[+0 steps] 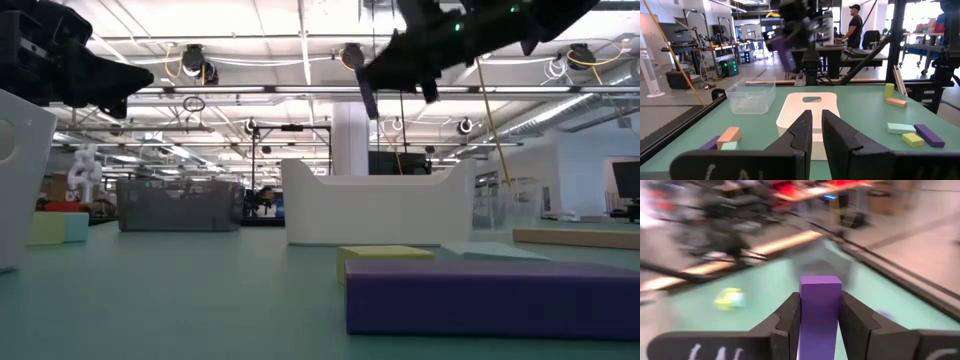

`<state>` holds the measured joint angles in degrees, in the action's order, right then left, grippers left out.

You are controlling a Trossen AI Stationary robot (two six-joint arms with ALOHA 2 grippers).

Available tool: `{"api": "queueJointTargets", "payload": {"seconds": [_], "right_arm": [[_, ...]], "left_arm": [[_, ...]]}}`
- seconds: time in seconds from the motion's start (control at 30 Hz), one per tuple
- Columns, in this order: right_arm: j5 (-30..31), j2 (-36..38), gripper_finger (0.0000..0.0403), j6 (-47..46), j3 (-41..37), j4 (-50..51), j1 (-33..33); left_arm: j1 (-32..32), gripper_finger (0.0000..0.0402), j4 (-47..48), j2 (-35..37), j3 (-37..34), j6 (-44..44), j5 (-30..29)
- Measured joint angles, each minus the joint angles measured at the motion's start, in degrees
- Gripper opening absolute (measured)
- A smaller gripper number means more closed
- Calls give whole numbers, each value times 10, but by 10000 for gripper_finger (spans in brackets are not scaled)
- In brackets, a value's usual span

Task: Sort & place blocks by color
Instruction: Put the middle right purple block into the transparent bin

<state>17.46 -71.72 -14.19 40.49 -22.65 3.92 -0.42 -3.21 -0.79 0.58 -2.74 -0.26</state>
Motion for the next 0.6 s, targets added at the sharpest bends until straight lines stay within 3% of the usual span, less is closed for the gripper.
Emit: {"api": "queueJointTargets", "payload": {"seconds": [0.17,0.4,0.6], "right_arm": [[96,0,90,-21,0,112,51],[186,0,90,-41,0,224,123],[203,0,90,-62,0,282,166]], "left_arm": [[0,47,0,0,0,0,0],[0,47,0,0,0,0,0],[0,47,0,0,0,0,0]]}}
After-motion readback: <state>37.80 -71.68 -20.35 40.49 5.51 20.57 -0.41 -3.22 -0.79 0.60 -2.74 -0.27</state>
